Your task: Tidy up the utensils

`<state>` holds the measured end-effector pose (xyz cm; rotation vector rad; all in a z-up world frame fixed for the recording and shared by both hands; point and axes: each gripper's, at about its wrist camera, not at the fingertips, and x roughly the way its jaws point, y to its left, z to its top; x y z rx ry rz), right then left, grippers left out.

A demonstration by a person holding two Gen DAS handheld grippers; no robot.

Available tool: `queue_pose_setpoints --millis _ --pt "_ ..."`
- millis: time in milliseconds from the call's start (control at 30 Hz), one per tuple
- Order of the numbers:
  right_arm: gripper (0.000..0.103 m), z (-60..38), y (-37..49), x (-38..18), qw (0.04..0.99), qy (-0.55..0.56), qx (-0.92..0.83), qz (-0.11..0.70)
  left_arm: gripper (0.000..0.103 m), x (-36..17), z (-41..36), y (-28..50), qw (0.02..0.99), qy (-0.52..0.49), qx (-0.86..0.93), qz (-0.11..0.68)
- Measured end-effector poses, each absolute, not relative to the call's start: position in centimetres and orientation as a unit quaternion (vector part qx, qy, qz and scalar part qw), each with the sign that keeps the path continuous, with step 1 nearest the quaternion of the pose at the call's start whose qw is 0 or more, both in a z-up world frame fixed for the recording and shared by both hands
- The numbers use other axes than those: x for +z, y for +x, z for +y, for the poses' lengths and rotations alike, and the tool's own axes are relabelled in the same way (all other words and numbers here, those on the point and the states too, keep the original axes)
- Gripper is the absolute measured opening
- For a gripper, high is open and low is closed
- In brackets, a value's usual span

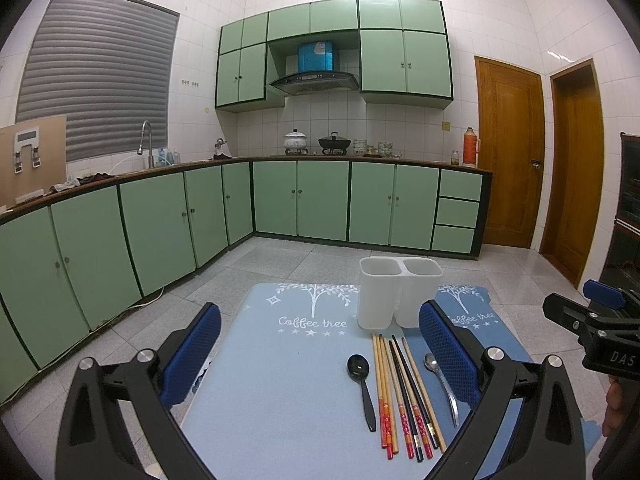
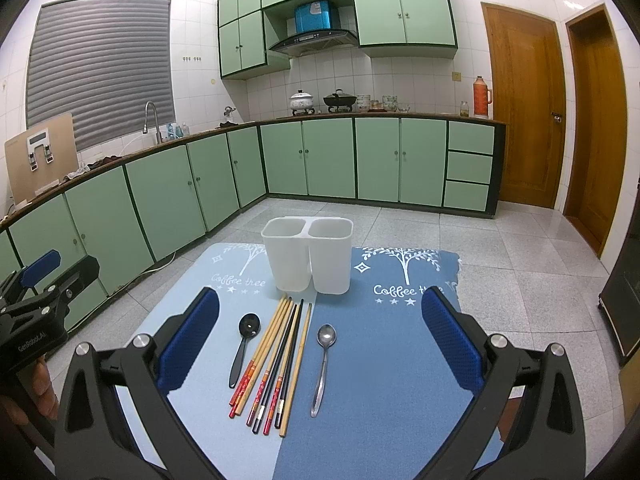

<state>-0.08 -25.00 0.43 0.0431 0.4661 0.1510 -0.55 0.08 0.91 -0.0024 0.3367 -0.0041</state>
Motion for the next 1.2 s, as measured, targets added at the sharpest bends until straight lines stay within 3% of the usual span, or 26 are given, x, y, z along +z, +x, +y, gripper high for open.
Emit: queue_pose_setpoints --millis 800,1200 --pt "0.098 -25.2 1.7 -1.4 0.966 0.018 0.068 0.247 0.097 -0.1 0.2 1.1 0.983 0.001 -0.002 0.183" --pt "0.098 -24.5 8.1 -6.6 0.939 0.002 0.059 0.338 0.097 -6.4 0.7 8.6 0.955 0.005 0.002 0.295"
